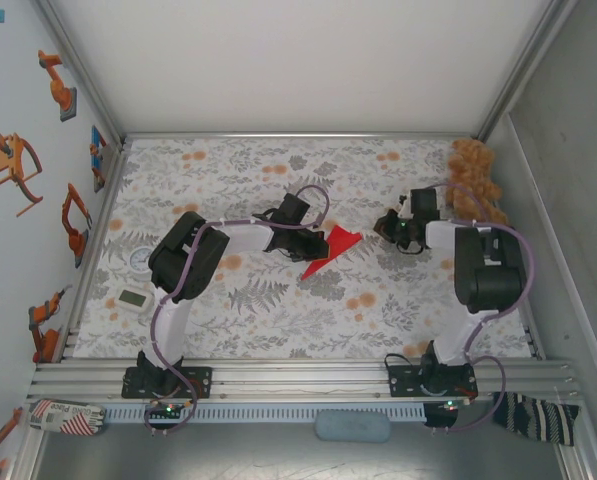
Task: Fold a paper plane with a square sheet of paper (pick it up from the middle)
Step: Fold the wing for the fifth time at the center of the table.
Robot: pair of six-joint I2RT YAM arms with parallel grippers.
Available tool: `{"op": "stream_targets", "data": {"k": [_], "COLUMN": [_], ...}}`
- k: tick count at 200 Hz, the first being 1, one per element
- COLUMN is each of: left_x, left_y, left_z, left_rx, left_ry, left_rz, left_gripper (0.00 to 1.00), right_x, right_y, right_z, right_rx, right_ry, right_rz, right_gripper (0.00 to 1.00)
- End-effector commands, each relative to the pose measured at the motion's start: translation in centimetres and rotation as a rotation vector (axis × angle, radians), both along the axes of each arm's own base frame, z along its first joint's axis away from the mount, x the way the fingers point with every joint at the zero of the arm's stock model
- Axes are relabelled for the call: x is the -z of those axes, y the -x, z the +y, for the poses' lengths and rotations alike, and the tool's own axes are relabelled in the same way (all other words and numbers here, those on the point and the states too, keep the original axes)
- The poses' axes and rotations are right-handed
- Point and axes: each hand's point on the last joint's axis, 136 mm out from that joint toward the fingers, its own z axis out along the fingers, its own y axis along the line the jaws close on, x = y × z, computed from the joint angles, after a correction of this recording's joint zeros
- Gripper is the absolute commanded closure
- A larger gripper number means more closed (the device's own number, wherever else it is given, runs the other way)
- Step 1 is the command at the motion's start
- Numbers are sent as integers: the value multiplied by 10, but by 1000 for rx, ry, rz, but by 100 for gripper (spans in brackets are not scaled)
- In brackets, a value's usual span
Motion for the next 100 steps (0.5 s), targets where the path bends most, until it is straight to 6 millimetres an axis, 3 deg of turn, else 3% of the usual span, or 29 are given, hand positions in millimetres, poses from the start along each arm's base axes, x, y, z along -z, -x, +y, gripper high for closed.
{"op": "stream_targets", "data": {"k": [1, 55, 100], "left_x": [79, 69, 51], "left_y": [39, 34, 28], "left_z": [62, 57, 47], "left_rx": [-38, -37, -31], "left_ry": [-307, -290, -246], "left_rz": [188, 174, 152], "left_gripper": [100, 100, 100], "right_x": [-19, -14, 9], "right_y": [12, 34, 36], "right_z": [8, 78, 99], "right_rx": [-33, -167, -217], "right_ry": [20, -57, -84], "right_rz": [-39, -13, 51], "right_gripper": [100, 100, 100]}}
